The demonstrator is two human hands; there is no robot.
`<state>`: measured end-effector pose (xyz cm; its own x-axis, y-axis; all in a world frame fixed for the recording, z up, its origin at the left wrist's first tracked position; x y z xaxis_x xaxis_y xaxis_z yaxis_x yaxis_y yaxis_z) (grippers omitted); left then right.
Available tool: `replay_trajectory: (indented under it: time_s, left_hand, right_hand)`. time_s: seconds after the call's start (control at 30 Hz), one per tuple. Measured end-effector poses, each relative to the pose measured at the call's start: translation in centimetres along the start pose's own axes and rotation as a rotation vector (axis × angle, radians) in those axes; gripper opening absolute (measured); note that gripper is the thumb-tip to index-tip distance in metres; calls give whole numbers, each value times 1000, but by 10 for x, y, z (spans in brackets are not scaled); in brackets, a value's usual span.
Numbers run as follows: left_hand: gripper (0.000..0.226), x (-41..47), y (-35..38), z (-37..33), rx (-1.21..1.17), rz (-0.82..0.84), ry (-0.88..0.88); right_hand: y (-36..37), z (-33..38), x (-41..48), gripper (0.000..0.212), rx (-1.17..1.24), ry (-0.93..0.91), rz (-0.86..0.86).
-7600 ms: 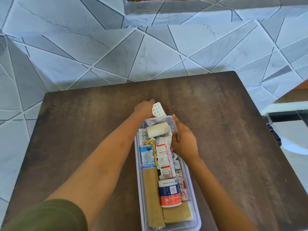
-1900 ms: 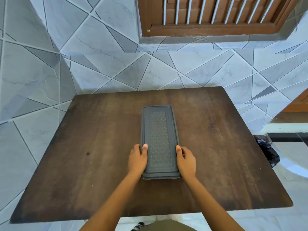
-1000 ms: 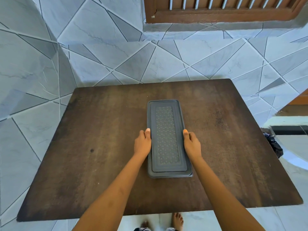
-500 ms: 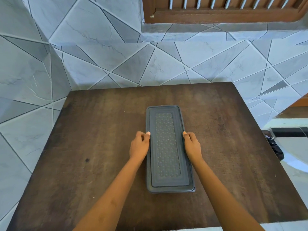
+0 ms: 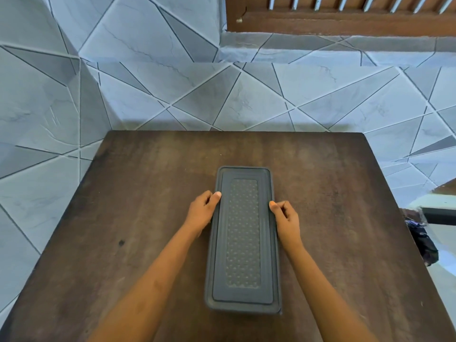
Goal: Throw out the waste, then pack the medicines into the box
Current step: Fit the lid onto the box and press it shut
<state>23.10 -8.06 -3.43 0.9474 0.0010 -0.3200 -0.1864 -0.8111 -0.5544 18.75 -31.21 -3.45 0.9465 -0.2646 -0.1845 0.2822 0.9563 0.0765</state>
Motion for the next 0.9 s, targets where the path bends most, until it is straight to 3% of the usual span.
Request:
replay_trajectory:
  time_s: [0.1, 0.2, 0.3, 0.43, 0.63, 0.77, 0.9]
  left_hand:
    - [30, 13, -4, -3, -96, -8, -105]
    - [30, 36, -3, -22, -182, -31, -132]
    - [31, 54, 2, -31, -261, -30, -162]
    - [31, 64, 7, -21, -336, -30, -186]
    - [40, 67, -7, -22, -178, -166, -138]
    - [36, 59, -9, -25, -189, -141, -151]
    - [38, 30, -12, -18, -19, -19, -159]
  right_hand:
    - [14, 7, 22, 12, 33, 107, 41]
    - [29, 17, 50, 45, 8, 235, 29]
    - [42, 17, 66, 52, 65, 318, 47]
    - [36, 14, 78, 46, 75, 253, -29]
    - [33, 9, 92, 46, 40, 136, -36]
    - [30, 11, 87, 38, -22, 113, -48]
    - [12, 20, 55, 39, -154, 123, -41]
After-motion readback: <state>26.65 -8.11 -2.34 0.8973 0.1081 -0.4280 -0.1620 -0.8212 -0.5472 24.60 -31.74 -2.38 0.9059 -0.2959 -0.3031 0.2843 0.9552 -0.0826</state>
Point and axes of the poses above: each hand's wrist, its own x-axis towards the middle knuckle, its own y-axis out of the palm, z = x × y, the point moved 10 cm from there along x, towards the middle knuckle, and after that the axes turned 12 degrees about x, right-handed, at the moved point
